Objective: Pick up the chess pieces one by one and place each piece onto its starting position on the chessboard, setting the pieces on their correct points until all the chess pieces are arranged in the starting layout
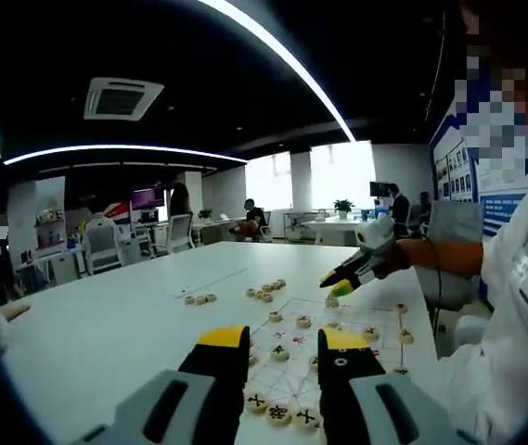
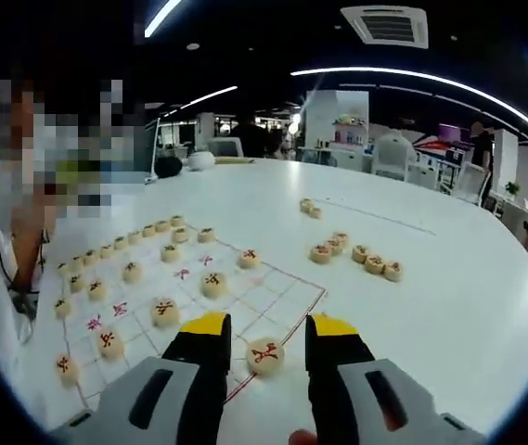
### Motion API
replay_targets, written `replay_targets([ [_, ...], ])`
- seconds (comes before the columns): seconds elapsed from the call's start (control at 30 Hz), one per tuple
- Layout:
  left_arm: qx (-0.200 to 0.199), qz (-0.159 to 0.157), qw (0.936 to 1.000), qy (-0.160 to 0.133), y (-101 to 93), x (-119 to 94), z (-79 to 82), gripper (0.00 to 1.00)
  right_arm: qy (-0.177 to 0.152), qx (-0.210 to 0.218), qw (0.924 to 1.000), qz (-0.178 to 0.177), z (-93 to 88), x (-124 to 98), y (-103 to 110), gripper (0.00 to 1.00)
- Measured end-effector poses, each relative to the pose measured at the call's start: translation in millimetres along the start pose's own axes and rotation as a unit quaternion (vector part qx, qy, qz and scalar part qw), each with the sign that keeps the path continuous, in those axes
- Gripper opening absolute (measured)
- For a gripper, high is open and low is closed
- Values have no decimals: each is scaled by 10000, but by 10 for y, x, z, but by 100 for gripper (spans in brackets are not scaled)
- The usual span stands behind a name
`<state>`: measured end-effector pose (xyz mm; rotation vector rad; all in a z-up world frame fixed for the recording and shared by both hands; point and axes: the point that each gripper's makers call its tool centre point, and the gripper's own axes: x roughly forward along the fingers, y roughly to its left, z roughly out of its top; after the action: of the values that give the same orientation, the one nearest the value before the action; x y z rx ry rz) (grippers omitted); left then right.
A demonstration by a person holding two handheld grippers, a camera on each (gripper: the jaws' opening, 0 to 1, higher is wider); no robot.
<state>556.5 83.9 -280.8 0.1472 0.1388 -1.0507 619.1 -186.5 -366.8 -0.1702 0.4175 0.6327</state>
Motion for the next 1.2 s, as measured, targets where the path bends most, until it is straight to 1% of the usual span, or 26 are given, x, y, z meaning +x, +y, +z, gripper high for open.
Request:
replay_targets([
  [0.07,-1,-13,10000,-2,-6,3,3,31,5,53,10000,-1,63,75,-26,33],
  [0.23,-3,-1,10000,12,4,-5,-7,31,79,-171,9998,-96,134,266,-146,33],
  [0.33,-15,8,10000,4,16,-14,-7,31,73,-124,9999,-56,180,375,-211,33],
  [0.5,-22,19,10000,-18,26,-31,6,31,52,-178,9998,5,246,551,-264,33],
  [0.67,-17,23,10000,-36,30,-44,17,31,115,-152,9998,-58,256,672,-346,33],
  [0.87,-19,27,10000,-14,43,-36,7,31,240,-5,9994,-269,186,880,-481,33],
  [0.97,-19,34,10000,-9,48,-31,7,31,317,71,9987,-399,150,1007,-590,32],
  [1.07,-14,28,10000,4,46,-29,1,31,375,402,9976,-427,121,1103,-639,31],
  [1.13,0,41,10000,22,49,-29,-9,31,401,370,9973,-484,119,1155,-661,31],
  [1.2,-4,94,9999,37,79,-38,-20,31,421,290,9970,-575,124,1193,-703,27],
])
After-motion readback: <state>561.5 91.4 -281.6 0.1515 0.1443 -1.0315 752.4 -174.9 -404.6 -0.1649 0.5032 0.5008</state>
